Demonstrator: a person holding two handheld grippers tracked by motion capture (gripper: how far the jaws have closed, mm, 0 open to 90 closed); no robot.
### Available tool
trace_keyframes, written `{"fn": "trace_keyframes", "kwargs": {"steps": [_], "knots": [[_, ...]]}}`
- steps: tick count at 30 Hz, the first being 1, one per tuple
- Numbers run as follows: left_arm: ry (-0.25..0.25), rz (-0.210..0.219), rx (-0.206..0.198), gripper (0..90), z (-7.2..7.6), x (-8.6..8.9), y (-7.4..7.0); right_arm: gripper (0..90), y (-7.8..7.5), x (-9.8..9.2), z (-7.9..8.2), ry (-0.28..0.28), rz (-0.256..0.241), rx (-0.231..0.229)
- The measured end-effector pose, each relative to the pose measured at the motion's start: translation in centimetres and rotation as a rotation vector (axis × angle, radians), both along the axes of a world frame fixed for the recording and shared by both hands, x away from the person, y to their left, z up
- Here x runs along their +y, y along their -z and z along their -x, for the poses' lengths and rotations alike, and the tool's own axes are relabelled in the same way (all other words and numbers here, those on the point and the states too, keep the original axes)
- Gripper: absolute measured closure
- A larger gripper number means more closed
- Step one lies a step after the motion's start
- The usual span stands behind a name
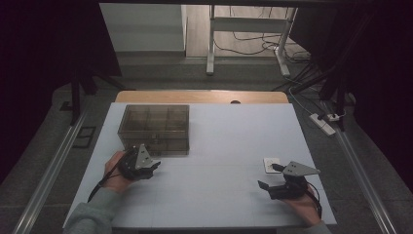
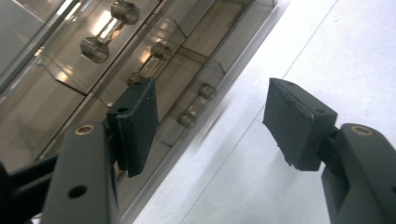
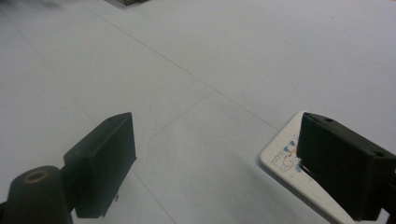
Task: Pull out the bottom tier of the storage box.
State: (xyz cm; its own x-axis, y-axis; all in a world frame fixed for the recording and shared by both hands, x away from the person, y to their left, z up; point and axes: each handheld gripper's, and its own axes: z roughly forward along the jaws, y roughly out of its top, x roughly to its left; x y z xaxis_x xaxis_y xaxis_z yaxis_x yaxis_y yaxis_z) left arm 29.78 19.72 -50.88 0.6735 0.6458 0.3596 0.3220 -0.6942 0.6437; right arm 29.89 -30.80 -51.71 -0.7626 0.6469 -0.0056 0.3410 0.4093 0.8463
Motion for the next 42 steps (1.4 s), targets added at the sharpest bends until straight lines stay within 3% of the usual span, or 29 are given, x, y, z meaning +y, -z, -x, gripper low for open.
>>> {"fn": "trace_keyframes", "kwargs": {"steps": [9, 14, 19, 23, 26, 34, 42], "knots": [[0.006, 0.025, 0.026, 31.8, -0.6, 0.3, -0.5, 11.8, -0.1, 0.0, -0.1, 0.004, -0.027, -0.001], [0.028, 0.007, 0.017, 31.4, -0.9, -0.1, -1.1, 11.8, -0.4, 0.0, 0.2, -0.006, -0.027, -0.013], [0.018, -0.031, 0.052, 33.4, -1.7, -0.2, -0.9, 11.8, -0.5, -0.1, 0.3, 0.005, -0.047, -0.005], [0.035, -0.033, 0.073, 33.6, -2.0, 0.0, -1.1, 11.8, -0.7, 0.2, 0.4, 0.0, -0.047, -0.018], [0.043, -0.029, 0.087, 33.6, -2.3, 0.2, -0.9, 11.8, -0.6, 0.2, 0.3, -0.005, -0.043, -0.01], [0.043, -0.076, 0.101, 33.9, -2.8, 0.4, -0.1, 11.8, -0.5, 0.2, 0.3, -0.005, -0.041, -0.014], [0.06, -0.09, 0.125, 34.2, -3.4, 0.0, 0.9, 11.9, -0.7, 0.1, 0.4, 0.004, -0.034, -0.023]]}}
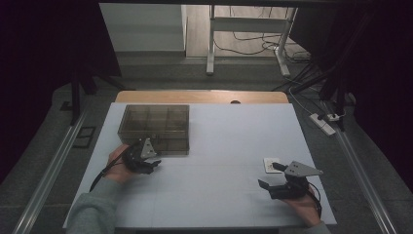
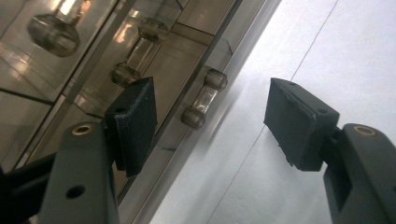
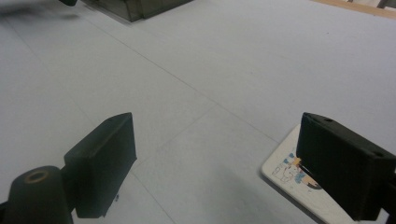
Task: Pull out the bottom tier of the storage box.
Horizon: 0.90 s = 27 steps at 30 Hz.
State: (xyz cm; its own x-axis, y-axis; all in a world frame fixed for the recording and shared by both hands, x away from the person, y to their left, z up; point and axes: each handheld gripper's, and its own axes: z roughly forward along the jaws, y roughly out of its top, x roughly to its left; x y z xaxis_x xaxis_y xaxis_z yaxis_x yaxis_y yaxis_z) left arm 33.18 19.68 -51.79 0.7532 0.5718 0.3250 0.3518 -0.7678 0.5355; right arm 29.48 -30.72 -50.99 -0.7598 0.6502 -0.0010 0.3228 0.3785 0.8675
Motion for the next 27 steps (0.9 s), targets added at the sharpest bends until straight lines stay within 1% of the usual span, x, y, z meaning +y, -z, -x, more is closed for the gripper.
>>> {"fn": "trace_keyframes", "kwargs": {"steps": [7, 15, 17, 18, 19, 21, 22, 24, 27], "knots": [[0.001, 0.007, 0.01, 36.9, -0.2, 0.1, 0.1, 11.9, 0.1, 0.0, 0.1, -0.009, -0.003, -0.001], [-0.003, -0.002, 0.008, 39.4, -0.4, 0.1, 0.4, 11.9, 0.1, 0.0, 0.1, -0.007, 0.003, 0.001], [-0.008, 0.004, 0.007, 40.9, -0.5, 0.2, 0.5, 11.9, 0.0, 0.0, 0.1, -0.004, 0.005, -0.001], [-0.011, 0.002, 0.005, 41.8, -0.5, 0.2, 0.5, 11.9, 0.0, -0.1, 0.1, -0.002, -0.001, -0.002], [-0.022, 0.003, 0.001, 43.2, -0.6, 0.3, 0.5, 11.9, 0.0, -0.1, 0.1, 0.0, -0.002, -0.001], [-0.052, -0.019, 0.003, 43.5, -0.8, 0.4, 0.7, 12.0, 0.0, -0.1, 0.1, 0.001, -0.003, -0.001], [-0.06, -0.024, 0.013, 44.2, -1.0, 0.6, 1.0, 11.9, 0.0, -0.1, 0.1, -0.001, -0.003, -0.001], [-0.062, 0.003, 0.009, 45.8, -1.1, 0.8, 1.0, 11.9, 0.1, 0.0, 0.1, -0.004, 0.0, -0.003], [-0.057, -0.009, 0.001, 48.7, -1.0, 0.9, 1.0, 12.0, 0.1, 0.0, 0.1, -0.004, -0.001, -0.002]]}}
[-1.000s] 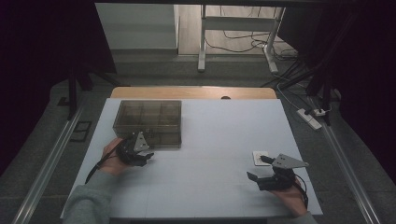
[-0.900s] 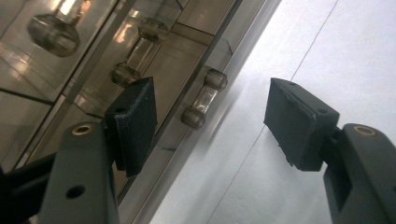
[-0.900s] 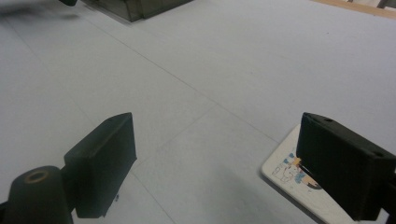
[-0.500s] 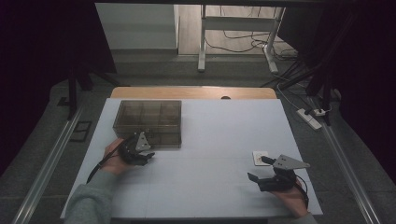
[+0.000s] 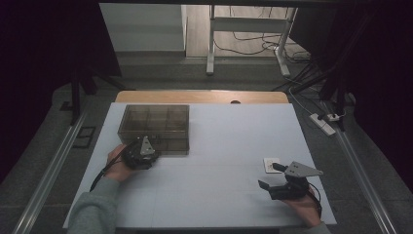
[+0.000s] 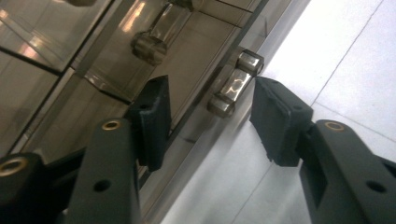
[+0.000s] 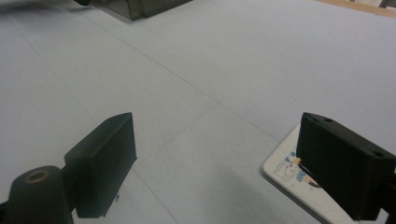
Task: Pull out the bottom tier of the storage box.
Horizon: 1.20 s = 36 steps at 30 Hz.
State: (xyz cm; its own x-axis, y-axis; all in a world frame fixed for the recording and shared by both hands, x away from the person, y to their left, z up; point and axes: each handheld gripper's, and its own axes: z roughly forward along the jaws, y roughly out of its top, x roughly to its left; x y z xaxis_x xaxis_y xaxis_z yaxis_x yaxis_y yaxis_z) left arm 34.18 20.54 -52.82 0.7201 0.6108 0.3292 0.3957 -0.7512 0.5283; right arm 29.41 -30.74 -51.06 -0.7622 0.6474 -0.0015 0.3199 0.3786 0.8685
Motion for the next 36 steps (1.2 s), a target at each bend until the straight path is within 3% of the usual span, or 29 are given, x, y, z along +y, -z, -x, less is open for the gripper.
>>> {"fn": "trace_keyframes", "kwargs": {"steps": [7, 17, 36], "knots": [[0.009, -0.026, -0.023, 52.6, 0.17, -0.11, 0.07, 12.0, -0.04, 0.0, 0.04, 0.004, 0.008, -0.002], [0.019, -0.045, -0.022, 54.6, 0.47, -0.15, -0.02, 12.0, -0.02, 0.01, 0.05, 0.008, 0.008, -0.005], [0.02, -0.054, -0.028, 55.0, 1.02, -0.33, -0.01, 12.1, -0.03, -0.02, 0.08, 0.002, 0.005, -0.003]]}}
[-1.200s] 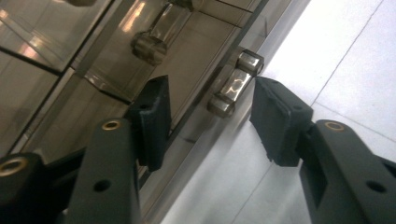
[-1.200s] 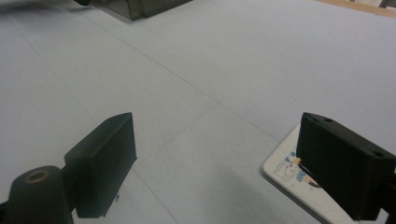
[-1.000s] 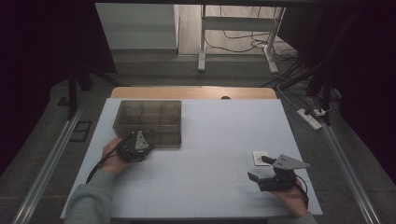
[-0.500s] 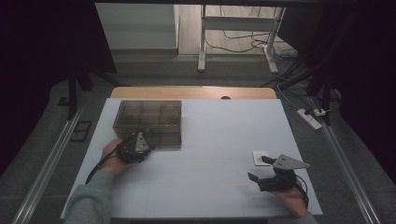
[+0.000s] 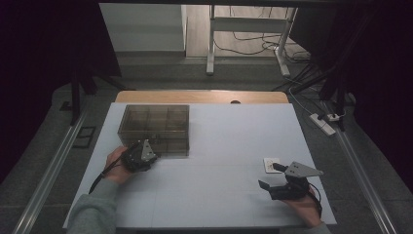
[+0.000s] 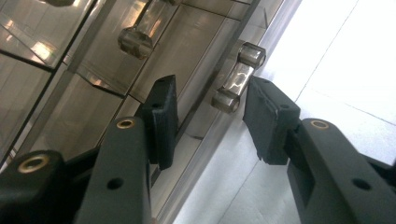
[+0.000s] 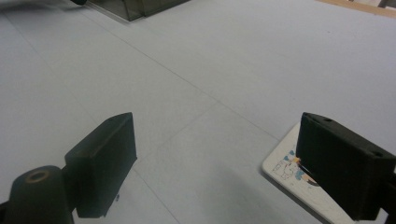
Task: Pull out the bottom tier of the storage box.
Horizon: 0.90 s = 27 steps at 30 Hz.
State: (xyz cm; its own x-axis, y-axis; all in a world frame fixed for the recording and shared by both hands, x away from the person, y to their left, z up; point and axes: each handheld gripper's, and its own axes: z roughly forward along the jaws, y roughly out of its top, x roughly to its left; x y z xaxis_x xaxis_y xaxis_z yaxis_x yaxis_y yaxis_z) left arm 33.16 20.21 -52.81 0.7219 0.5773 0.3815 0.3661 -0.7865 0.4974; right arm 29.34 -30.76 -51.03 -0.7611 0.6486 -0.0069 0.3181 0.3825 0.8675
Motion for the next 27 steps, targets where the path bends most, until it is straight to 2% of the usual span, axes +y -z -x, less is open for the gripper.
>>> {"fn": "trace_keyframes", "kwargs": {"steps": [27], "knots": [[0.012, -0.006, 0.003, 55.9, 0.77, -0.1, -0.09, 12.2, 0.07, 0.05, 0.03, 0.006, 0.007, -0.001]]}}
